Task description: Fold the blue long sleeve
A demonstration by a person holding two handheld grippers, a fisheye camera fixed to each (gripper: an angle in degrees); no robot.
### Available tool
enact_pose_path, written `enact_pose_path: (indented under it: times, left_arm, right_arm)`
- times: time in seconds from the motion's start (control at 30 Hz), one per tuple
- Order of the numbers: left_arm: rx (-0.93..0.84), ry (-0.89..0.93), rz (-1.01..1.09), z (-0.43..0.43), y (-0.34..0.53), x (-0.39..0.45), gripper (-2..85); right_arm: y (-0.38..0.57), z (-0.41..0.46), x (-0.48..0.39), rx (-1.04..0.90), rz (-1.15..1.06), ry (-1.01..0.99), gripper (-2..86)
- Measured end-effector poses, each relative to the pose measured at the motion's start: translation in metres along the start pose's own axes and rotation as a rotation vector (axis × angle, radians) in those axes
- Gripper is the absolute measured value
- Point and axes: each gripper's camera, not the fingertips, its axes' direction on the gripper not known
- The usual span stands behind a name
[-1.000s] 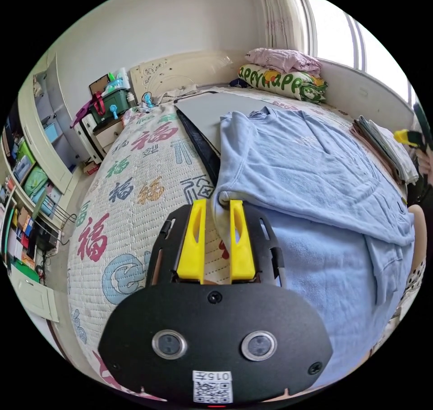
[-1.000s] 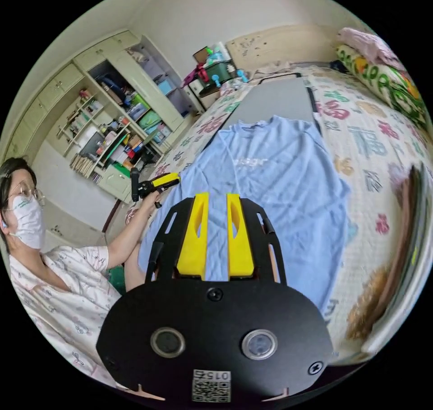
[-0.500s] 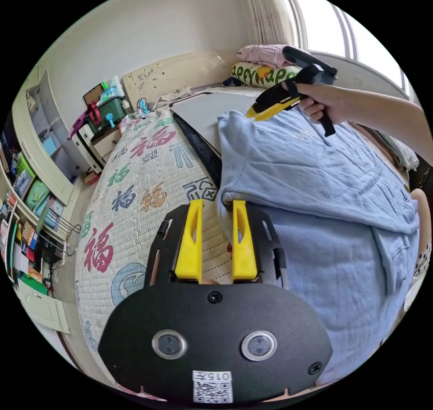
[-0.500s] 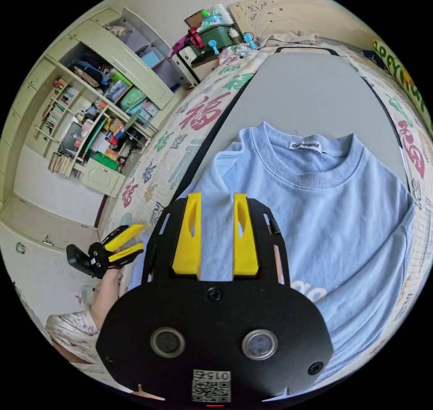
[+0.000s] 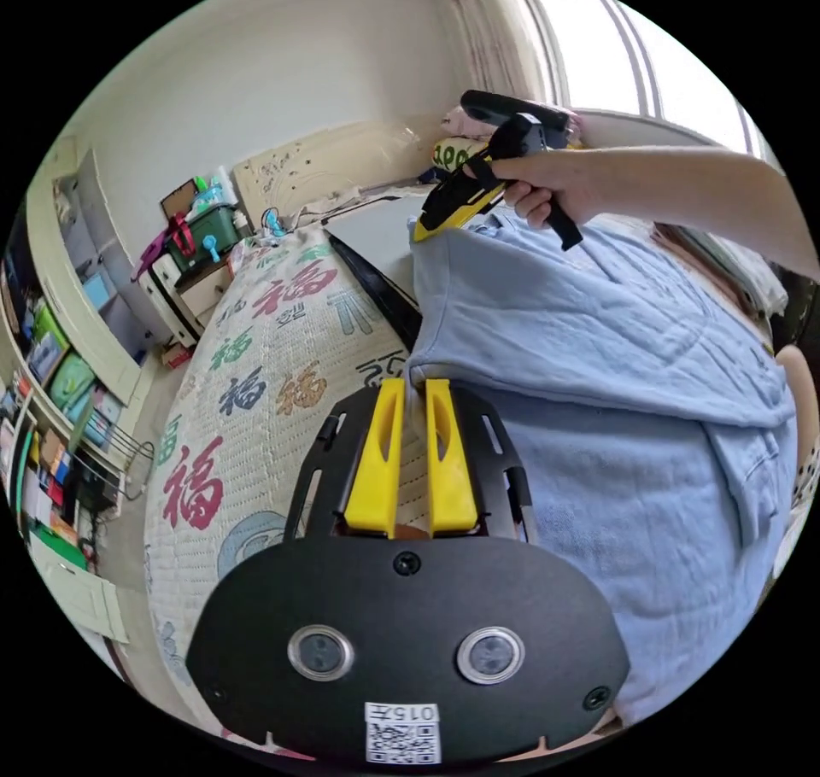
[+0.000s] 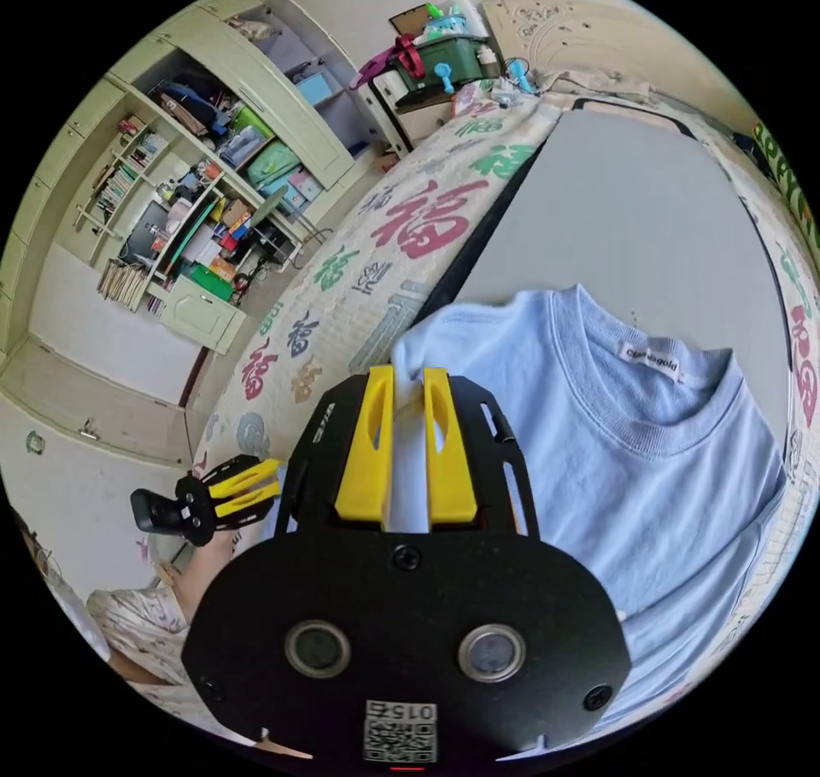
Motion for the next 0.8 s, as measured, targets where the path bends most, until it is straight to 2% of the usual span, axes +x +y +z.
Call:
enact_pose_path:
  times: [0.2,0.37,0.6,0.8]
  left_arm:
    - [0.0,0.117,-0.145,0.0,0.017,-0.038,2.8]
    - [0.039,0.083,-0.154,-0.007,0.027,-0.042,9.4]
    - [0.069,0.075,-0.048,-0.011,0.028,-0.028,9.1]
    - [-0.035,0.023,0.047,0.007,0.018,-0.004,8.2]
  right_arm:
    - [-0.058,0.03,-0.012,-0.027,-0.028,0.099,6.7]
    - [-0.086,0.035,0.028,-0.087,0.06,0.026,10.9]
    - [-0.081,0.014,0.078,-0.082,0.092,0.047,7.9]
    - [-0.091,0.014,0.085,-0.13,0.023,0.025,7.5]
